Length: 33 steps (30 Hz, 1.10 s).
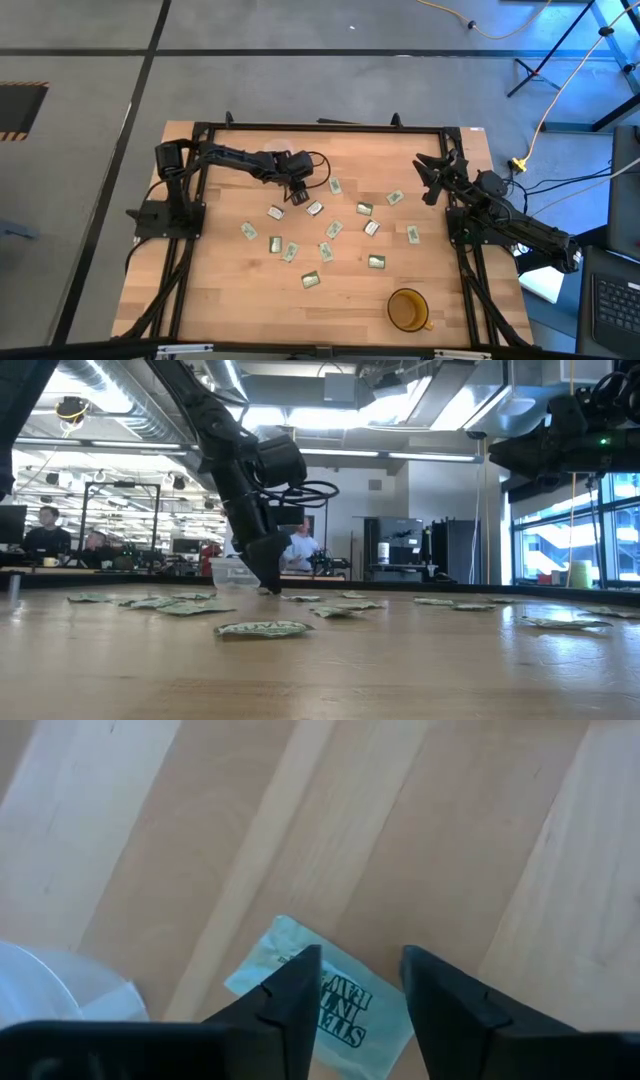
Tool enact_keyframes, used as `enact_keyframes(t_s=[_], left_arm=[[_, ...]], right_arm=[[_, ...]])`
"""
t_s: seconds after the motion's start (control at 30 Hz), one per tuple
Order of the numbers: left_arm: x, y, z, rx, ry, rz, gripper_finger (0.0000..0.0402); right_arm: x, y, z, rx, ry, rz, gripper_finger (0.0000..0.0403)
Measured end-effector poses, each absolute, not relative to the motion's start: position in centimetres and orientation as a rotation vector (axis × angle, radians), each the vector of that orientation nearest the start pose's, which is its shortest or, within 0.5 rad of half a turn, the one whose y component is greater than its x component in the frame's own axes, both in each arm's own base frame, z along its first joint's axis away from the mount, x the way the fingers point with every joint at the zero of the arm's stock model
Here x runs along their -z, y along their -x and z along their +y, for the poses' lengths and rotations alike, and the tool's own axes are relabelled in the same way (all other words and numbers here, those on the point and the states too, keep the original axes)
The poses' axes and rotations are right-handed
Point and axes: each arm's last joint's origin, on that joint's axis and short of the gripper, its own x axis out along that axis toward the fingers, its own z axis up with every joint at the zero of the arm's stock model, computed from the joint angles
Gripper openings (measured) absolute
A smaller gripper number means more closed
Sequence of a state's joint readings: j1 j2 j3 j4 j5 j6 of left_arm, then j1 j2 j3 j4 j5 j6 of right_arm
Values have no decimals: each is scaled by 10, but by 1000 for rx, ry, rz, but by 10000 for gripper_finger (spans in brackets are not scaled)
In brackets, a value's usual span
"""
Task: Pick and place Stevia / Truvia into bins
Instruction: Put the stevia packet into the transparent container
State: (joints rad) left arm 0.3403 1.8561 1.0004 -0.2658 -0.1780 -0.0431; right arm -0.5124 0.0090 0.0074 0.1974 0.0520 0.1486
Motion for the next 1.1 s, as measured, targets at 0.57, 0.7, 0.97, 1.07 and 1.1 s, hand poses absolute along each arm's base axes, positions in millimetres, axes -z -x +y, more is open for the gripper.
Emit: enact_keyframes(t_s=[0.57, 0.7, 0.97, 1.07, 1.1], left_arm=[[-122, -320, 112, -434, 139, 1150, 32], [-122, -320, 112, -433, 139, 1150, 10], [-128, -320, 110, -420, 124, 1131, 2], [-137, -316, 105, -390, 119, 1132, 2], [-142, -317, 104, -386, 116, 1109, 2]], right_arm=[[-184, -83, -48, 547, -99, -234, 134], [-184, -83, -48, 547, -99, -234, 134], [-184, -83, -48, 547, -99, -234, 134], [-184, -83, -48, 546, -99, -235, 134], [-184, -83, -48, 546, -99, -234, 134]])
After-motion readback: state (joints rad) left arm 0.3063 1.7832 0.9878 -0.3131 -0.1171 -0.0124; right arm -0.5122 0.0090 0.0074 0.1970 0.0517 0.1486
